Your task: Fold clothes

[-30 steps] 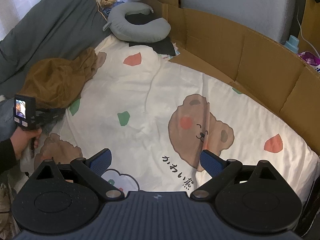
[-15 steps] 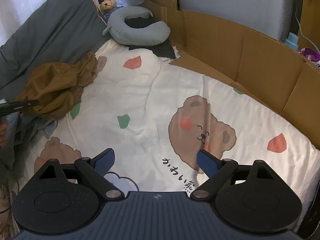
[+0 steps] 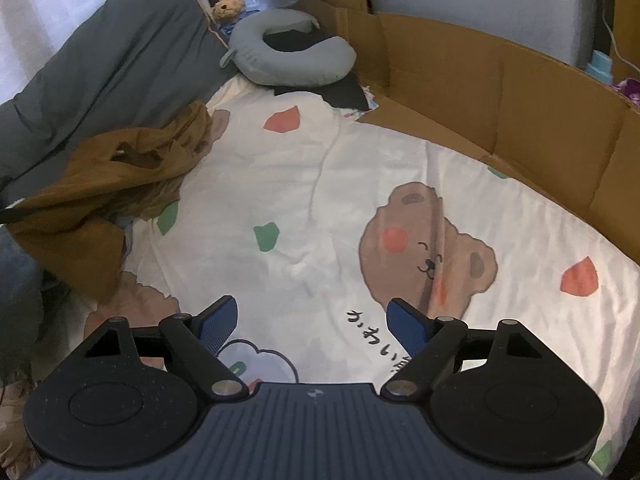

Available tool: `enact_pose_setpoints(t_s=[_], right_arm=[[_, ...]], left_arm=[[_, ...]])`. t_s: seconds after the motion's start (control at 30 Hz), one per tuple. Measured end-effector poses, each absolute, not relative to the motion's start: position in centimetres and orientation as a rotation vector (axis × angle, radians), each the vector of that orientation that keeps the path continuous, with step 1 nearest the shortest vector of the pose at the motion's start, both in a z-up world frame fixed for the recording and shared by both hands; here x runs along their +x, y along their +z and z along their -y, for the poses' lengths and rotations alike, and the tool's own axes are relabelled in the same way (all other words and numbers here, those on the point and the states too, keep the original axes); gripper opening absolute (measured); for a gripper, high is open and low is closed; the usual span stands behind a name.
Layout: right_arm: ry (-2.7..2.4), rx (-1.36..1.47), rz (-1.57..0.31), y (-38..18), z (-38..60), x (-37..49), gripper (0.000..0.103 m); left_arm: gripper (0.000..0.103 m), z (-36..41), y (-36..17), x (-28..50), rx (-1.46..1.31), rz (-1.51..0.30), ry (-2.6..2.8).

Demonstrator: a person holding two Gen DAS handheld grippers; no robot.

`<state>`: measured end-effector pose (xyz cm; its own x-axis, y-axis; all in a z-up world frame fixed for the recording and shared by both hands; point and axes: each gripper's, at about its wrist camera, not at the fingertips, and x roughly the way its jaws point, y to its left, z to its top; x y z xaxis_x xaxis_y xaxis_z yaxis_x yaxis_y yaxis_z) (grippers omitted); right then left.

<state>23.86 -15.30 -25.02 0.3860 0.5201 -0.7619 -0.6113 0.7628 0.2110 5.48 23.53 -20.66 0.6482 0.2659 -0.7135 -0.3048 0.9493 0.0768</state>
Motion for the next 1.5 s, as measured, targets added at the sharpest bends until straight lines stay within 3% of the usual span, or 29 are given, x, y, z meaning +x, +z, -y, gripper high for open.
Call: enact_pose_setpoints(t_s=[1.0, 1.5], right_arm=[[0.969, -0.254, -0.823, -25.2, 0.3, 23.4, 0.083], [1.147, -0.463, -0.669, -26.6, -10.0, 20.8, 0.062]], left_arm=[[0.004, -31.5, -17.8, -10.0, -0.083, -0.88, 0.75], [0.004, -34.2, -16.9, -13.2, -0.147, -0.797, 0.855]])
